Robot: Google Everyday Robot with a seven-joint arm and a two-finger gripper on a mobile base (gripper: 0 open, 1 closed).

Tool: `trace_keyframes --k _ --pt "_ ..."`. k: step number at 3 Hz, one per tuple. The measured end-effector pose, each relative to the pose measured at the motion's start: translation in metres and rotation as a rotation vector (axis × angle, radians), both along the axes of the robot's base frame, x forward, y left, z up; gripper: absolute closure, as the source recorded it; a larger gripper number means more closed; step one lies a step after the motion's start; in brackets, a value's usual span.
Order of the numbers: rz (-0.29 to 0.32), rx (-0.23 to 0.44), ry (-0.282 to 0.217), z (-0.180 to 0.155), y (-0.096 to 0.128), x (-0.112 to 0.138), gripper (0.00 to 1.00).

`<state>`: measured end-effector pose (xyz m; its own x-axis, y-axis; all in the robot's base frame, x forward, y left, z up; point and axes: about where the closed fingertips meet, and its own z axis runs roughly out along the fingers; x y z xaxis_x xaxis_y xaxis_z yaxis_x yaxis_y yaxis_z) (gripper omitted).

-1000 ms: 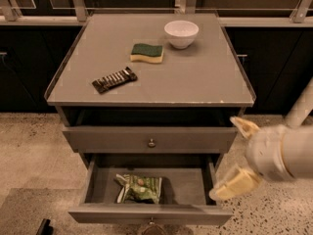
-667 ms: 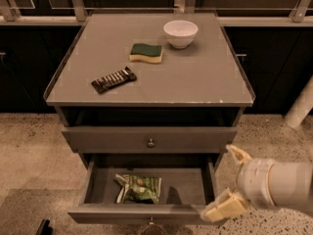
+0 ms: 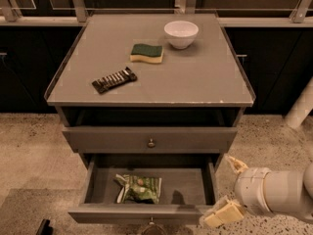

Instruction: Pick green jalapeno chip bag from middle drawer and place on counter

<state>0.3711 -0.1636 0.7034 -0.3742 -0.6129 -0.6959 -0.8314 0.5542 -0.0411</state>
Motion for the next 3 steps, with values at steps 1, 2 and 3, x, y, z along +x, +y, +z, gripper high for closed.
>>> trace_keyframes --k 1,2,3 --pt "-0.032 0.046 -0.017 -0.017 0.003 0.001 0.00" --pt "-0.020 0.104 0.011 -0.064 0.023 0.010 0.00" --pt "0.020 0.147 0.073 -0.118 0.056 0.022 0.00"
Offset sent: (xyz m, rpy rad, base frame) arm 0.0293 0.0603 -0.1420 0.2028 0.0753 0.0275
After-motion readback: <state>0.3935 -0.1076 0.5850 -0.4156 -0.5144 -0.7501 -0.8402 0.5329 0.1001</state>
